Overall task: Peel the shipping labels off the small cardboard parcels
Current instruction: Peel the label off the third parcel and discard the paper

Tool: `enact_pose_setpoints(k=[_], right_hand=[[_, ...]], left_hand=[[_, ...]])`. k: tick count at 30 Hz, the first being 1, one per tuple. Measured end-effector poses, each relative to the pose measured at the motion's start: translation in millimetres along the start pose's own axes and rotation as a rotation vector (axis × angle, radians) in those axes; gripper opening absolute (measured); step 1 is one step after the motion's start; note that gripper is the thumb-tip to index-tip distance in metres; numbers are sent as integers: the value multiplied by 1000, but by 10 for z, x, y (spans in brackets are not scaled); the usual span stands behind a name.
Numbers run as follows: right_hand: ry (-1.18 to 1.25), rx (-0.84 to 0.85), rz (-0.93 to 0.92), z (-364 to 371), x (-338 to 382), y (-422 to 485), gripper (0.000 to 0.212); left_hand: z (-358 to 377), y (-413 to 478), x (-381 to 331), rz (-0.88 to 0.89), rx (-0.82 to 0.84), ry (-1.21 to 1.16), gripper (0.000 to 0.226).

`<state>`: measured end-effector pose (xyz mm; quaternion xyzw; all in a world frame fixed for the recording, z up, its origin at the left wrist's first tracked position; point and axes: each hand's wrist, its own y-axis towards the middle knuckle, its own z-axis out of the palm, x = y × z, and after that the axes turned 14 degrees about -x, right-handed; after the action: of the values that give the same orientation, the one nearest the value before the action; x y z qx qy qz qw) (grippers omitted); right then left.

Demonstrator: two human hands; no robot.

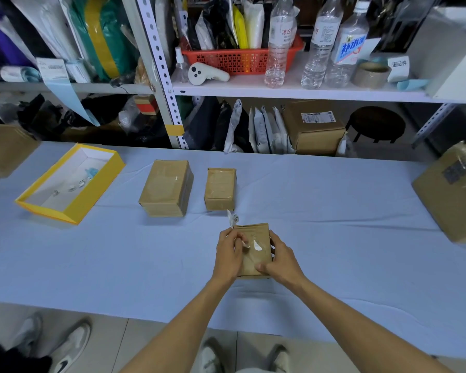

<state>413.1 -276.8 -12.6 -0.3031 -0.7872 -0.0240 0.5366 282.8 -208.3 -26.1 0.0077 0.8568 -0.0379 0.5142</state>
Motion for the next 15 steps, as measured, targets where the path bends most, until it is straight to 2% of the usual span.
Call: enact_pose_setpoints(k=[10,15], right_hand=[[-30,8,-2,2,-6,17,71],[-59,21,-13,14,-8,27,75]], left_hand=[[-46,-3,-31,-41,19,-37,15],[-59,17,-66,-114,98,-42,29]])
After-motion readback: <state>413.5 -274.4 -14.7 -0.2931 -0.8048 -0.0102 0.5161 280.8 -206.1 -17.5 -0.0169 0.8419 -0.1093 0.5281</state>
